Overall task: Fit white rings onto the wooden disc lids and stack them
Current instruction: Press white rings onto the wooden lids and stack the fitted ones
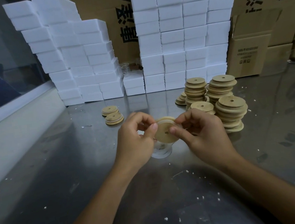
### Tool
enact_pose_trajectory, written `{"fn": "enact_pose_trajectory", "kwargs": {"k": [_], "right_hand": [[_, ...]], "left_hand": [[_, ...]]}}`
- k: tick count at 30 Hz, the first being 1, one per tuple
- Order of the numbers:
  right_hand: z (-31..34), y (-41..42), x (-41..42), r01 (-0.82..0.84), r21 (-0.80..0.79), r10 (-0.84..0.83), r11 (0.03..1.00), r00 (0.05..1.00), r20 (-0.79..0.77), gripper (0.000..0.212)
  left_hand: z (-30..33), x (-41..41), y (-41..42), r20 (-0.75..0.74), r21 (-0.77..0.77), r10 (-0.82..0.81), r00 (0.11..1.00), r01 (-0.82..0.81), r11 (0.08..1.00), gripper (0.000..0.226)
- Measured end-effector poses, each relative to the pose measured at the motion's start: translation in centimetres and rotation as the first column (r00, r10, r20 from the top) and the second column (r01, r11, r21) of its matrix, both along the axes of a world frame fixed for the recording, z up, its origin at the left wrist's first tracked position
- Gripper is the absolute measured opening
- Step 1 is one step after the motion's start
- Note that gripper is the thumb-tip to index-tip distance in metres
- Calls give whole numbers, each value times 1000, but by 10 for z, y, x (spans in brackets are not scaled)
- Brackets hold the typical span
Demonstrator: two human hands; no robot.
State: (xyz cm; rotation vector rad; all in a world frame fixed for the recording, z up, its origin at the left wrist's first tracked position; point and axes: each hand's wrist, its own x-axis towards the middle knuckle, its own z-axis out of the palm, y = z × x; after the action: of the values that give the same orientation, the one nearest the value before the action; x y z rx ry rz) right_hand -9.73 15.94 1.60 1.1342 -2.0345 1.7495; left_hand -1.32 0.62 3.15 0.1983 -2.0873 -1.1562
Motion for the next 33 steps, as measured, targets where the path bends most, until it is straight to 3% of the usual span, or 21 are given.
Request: {"fn": "enact_pose_trajectory", "kwargs": {"k": [5, 10, 14, 19, 26, 33], "right_hand": [[0, -1, -2, -33, -21, 35, 999, 994, 104, 19], [2, -1, -5, -17, -100, 41, 995, 970, 241, 17], [0, -2, -3, 28, -111, 0, 993, 969, 246, 15], [-10, -4, 2, 57, 20, -59, 998, 984, 167, 14], [-16, -4, 0, 84, 3, -83, 996, 977, 197, 13], [-18, -5, -2, 98, -12, -93, 995, 970, 226, 14]], "left_hand": [[-1, -2, 2, 31, 452, -47, 998, 28, 892, 16], [-2, -5, 2, 25, 642, -123, 992, 79, 763, 12], [-3, -6, -1, 5, 716, -174, 985, 118, 688, 10], [-2, -4, -37, -118, 817, 30, 993, 80, 572, 15], [-25, -18, -92, -79, 823, 321, 944, -120, 556, 20], [-24, -59, -140, -16, 817, 362, 932, -197, 542, 18]]}}
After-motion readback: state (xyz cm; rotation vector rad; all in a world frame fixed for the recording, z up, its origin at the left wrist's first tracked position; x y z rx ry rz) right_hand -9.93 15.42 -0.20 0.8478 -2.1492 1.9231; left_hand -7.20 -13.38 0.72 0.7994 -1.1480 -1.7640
